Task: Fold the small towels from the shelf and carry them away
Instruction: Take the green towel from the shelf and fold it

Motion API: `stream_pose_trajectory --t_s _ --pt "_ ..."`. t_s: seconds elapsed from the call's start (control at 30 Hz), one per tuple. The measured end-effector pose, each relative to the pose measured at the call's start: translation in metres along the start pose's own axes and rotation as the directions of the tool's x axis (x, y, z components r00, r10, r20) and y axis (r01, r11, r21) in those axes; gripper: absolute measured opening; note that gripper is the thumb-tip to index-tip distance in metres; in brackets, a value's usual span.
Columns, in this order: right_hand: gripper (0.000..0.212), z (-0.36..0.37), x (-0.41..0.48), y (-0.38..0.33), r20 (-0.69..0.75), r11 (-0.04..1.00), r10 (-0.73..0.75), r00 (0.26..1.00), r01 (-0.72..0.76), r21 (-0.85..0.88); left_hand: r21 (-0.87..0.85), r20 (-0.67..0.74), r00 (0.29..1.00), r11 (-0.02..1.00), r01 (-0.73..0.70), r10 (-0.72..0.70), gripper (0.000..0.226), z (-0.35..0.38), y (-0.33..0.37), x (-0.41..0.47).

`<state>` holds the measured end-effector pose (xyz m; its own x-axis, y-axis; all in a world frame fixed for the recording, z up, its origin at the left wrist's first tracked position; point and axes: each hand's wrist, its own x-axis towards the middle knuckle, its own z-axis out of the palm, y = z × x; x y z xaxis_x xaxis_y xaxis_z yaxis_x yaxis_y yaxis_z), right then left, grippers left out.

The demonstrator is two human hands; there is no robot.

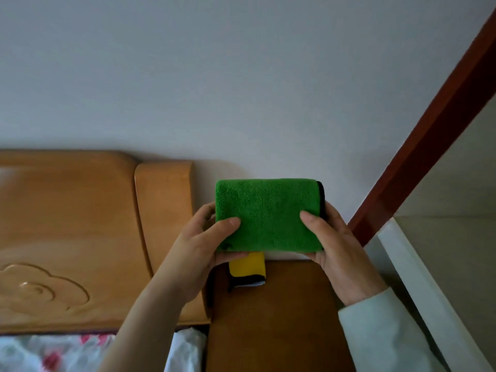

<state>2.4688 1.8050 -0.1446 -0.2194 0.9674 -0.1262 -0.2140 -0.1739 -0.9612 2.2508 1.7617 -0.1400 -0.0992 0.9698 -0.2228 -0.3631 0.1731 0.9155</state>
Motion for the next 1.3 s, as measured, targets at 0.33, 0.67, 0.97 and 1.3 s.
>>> stream_pose_trajectory --t_s 0.33,0.67,0.97,1.3 --pt "0.054 -0.012 0.082 0.084 -0.025 0.981 0.175 0.984 -0.176 -0.076 -0.025 -0.148 0.976 0.987 0.156 -0.158 0.027 -0.038 -0.07 0.077" --pt "0.051 -0.043 0.146 0.207 -0.058 0.944 0.289 0.955 -0.295 -0.151 -0.058 -0.257 0.923 0.958 0.282 -0.287 0.031 -0.077 -0.178 0.149" --pt "0.054 -0.068 0.181 0.301 -0.104 0.933 0.32 0.942 -0.332 -0.141 -0.05 -0.36 0.88 0.948 0.314 -0.31 0.036 -0.101 -0.273 0.197" --pt "0.045 -0.096 0.201 0.376 -0.153 0.919 0.366 0.918 -0.382 -0.1 -0.015 -0.421 0.873 0.964 0.266 -0.248 0.037 -0.115 -0.354 0.23"
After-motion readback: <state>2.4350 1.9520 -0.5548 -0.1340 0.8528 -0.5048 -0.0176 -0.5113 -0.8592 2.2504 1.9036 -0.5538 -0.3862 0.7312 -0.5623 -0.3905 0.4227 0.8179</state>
